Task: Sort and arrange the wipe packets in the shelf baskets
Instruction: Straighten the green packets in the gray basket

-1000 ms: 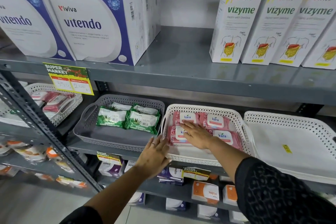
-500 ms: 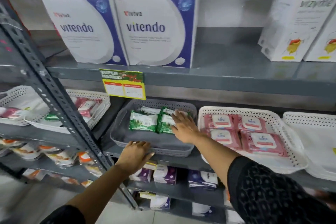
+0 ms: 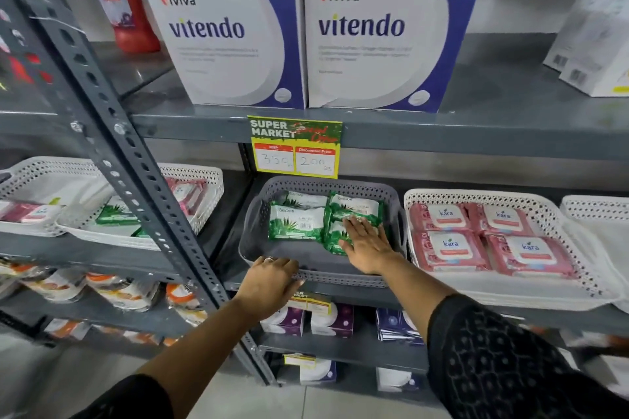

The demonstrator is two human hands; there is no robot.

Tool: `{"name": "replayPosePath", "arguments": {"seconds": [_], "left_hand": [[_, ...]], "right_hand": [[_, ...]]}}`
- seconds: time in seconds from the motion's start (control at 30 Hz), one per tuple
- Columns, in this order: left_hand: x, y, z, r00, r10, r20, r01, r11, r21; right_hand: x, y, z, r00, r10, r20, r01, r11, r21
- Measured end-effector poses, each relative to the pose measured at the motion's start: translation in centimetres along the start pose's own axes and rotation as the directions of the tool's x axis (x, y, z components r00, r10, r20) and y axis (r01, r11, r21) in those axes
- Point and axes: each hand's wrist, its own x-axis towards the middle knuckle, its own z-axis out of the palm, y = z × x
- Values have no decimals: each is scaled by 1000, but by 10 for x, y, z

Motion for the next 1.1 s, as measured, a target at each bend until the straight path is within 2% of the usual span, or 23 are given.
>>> {"name": "replayPosePath", "arguments": {"seconds": [0.1, 0.17, 0.23, 0.37, 0.43, 0.57, 0.8, 0.9, 1.03, 1.1], "left_hand": [[-1, -4, 1, 999, 29, -24, -29, 999, -18], [-3, -7, 3, 998, 37, -48, -38, 999, -14], [-5, -13, 3, 997, 20, -73, -20, 1000, 2], [-10, -21, 3, 998, -9, -61, 10, 1000, 16], [-9, -19, 4, 998, -11, -55, 13, 1000, 24], [-10, -19, 6, 998, -12, -63, 13, 1000, 26], [-12, -17, 8, 991, 2, -130, -1, 1000, 8], [-12, -19, 8, 989, 10, -145, -9, 1000, 12], [-10, -18, 5, 994, -26, -106, 20, 998, -57], [-9, -19, 5, 994, -33, -109, 24, 997, -75]], "right_hand": [[2, -1, -4, 1000, 6, 5, -6, 999, 50], [2, -7, -8, 993, 22, -118, -6, 992, 128], [4, -18, -12, 972, -11, -233, 43, 990, 133], [18, -51, -11, 960, -193, -203, 208, 976, 58], [27, -63, -10, 961, -232, -150, 238, 971, 22], [35, -74, -2, 975, -196, -105, 191, 980, -57], [38, -88, 11, 997, -68, -44, 66, 997, -43], [37, -87, 6, 996, -81, -25, 82, 997, 4], [26, -63, -6, 975, -115, -191, 133, 987, 86], [23, -46, -10, 974, -68, -217, 84, 994, 66]]}}
